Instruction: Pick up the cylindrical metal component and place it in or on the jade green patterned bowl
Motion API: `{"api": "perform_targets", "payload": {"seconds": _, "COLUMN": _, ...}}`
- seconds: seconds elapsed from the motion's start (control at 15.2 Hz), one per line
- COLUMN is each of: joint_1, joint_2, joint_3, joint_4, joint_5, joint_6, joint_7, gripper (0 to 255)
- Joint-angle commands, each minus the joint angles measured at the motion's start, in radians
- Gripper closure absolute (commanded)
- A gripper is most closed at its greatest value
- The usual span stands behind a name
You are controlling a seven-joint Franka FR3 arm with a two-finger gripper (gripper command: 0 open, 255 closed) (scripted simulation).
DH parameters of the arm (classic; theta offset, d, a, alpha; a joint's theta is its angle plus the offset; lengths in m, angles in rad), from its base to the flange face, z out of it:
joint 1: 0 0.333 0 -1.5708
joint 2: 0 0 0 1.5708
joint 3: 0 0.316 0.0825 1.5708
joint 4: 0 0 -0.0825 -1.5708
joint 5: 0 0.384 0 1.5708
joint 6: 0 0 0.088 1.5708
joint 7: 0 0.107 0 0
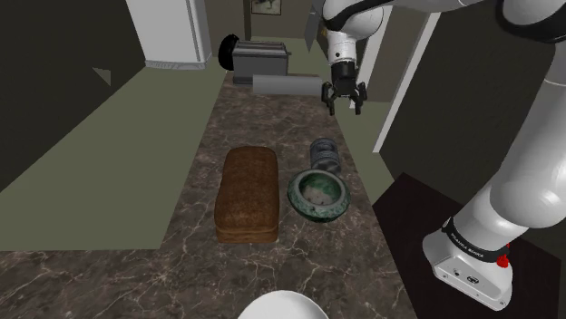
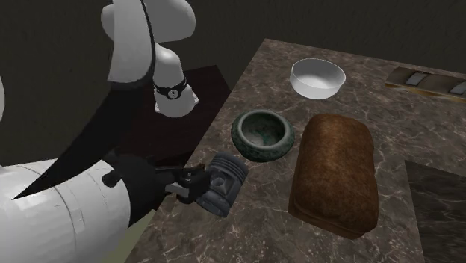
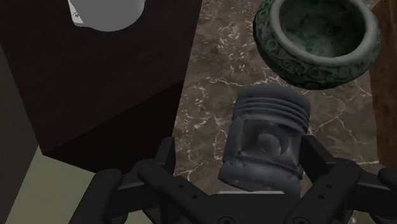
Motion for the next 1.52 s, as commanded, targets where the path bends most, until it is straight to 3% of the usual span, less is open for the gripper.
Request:
{"api": "perform_targets", "payload": {"seconds": 0.0, "joint_1": -0.018, "joint_2": 0.109, "joint_3": -0.010, "joint_4": 0.057, "joint_5": 0.041, "joint_6": -0.027, "joint_7": 0.031, "gripper": 0}}
{"api": "perform_targets", "payload": {"seconds": 0.53, "joint_1": -0.098, "joint_2": 0.464, "joint_3": -0.024, "joint_4": 0.235, "joint_5": 0.203, "joint_6": -0.128, "joint_7": 0.174, "gripper": 0}}
{"api": "perform_targets", "payload": {"seconds": 0.99, "joint_1": -0.067, "joint_2": 0.410, "joint_3": -0.019, "joint_4": 0.090, "joint_5": 0.211, "joint_6": -0.036, "joint_7": 0.155, "gripper": 0}}
{"api": "perform_targets", "payload": {"seconds": 1.45, "joint_1": -0.065, "joint_2": 0.406, "joint_3": -0.019, "joint_4": 0.078, "joint_5": 0.212, "joint_6": -0.029, "joint_7": 0.153, "gripper": 0}}
